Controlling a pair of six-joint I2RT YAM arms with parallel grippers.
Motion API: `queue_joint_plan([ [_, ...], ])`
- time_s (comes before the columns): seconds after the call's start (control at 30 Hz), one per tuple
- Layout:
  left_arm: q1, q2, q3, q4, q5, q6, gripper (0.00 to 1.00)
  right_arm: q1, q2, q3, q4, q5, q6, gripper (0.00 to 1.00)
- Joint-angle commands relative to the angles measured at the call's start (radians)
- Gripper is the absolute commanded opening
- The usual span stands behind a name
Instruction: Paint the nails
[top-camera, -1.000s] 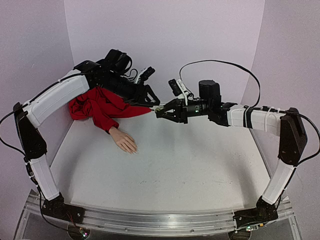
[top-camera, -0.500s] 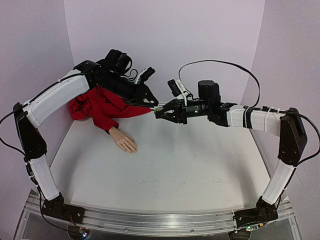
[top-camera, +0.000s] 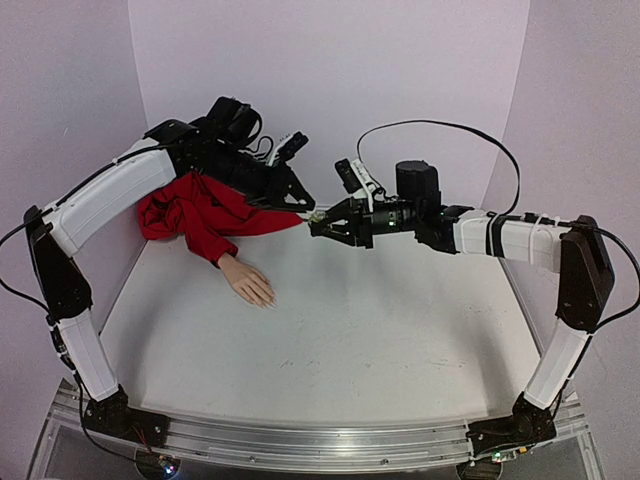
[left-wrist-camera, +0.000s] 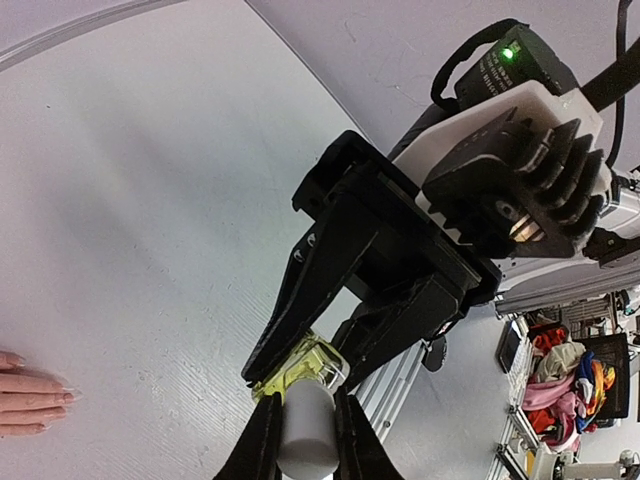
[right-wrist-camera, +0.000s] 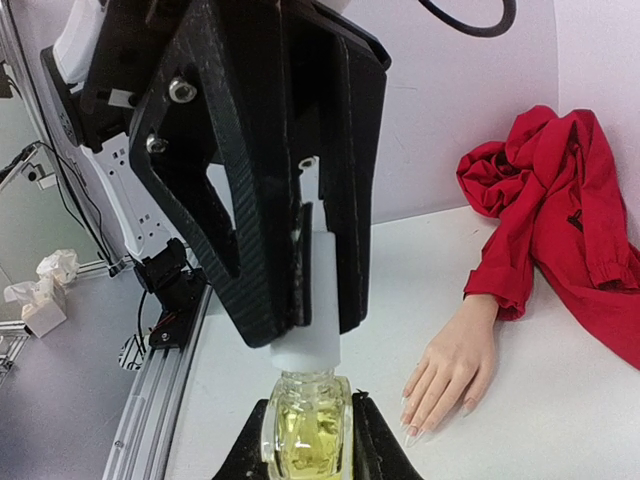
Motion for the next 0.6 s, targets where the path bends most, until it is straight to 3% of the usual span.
queue_joint_plan([
  [0.0,0.010,-0.071,0.019,-0.001,-0.013,0.023,0.04,0.008,-0.030,0.023,0.048,-0.010,-0.015,0.00],
  [0.57,0.014,-0.091,0.008,-0.001,-0.020,0.027,0.00,0.009,-0.028,0.025,0.053,-0.002,-0.015,0.00],
])
